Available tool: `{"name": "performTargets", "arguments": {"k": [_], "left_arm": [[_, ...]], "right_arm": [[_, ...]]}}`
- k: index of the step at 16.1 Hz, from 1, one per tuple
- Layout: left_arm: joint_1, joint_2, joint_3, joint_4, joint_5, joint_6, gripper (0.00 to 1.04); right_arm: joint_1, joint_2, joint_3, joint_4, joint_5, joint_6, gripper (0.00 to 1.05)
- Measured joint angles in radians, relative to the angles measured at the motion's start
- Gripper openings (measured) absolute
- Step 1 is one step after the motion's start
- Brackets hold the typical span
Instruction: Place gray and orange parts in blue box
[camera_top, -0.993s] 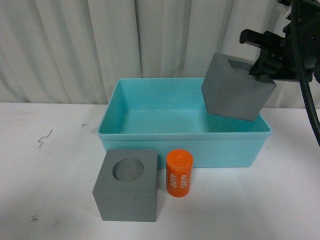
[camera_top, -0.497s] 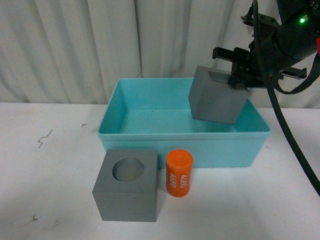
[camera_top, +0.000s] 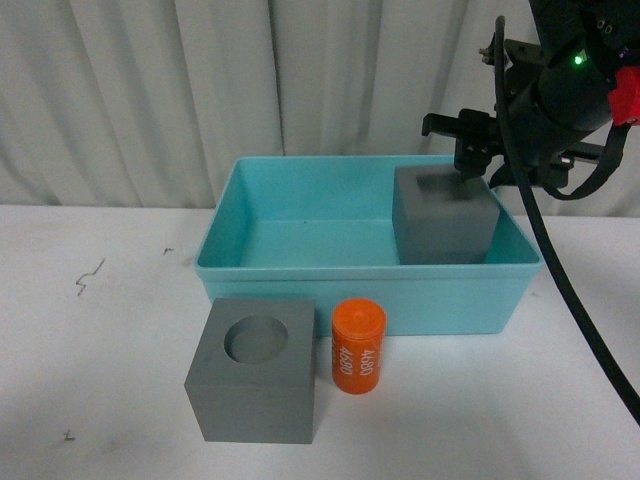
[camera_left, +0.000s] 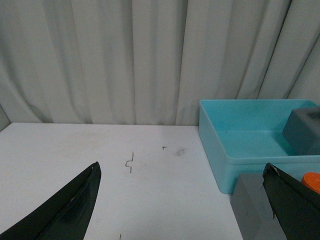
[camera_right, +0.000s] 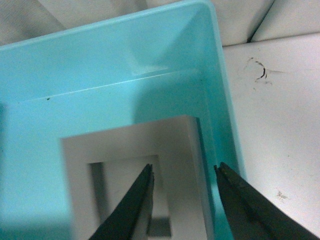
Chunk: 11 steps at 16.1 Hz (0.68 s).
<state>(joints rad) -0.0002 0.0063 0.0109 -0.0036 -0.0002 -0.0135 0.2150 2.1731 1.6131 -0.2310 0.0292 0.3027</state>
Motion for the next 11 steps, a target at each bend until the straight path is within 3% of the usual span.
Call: {"name": "performTargets", "arguments": {"k": [1,2,5,6,8,11], "left_arm": [[0.0,0.0,0.0,0.0,0.0,0.0,0.98],[0.0,0.0,0.0,0.0,0.0,0.0,0.98],[0.0,0.0,0.0,0.0,0.0,0.0,0.98],[0.0,0.0,0.0,0.0,0.0,0.0,0.98],[0.0,0.0,0.0,0.0,0.0,0.0,0.98],[0.0,0.0,0.0,0.0,0.0,0.0,0.98]], "right_arm": [[-0.005,-0.015,0.0,0.0,-0.013,0.011,0.7],[-0.013,-0.139,-0.062,0.1,-0.024,0.023,1.0],[-0.008,-0.366,-0.233,0.3,-0.07,0.014,0.98],[0.011,-0.447,-0.348,0.504,0.024,-0.048,0.9],[0.027,-0.639,-0.581,0.709,0.157,-0.176,0.74],[-0.046,-0.935,-0.947,0.889,0.158,-0.275,0.39]]}}
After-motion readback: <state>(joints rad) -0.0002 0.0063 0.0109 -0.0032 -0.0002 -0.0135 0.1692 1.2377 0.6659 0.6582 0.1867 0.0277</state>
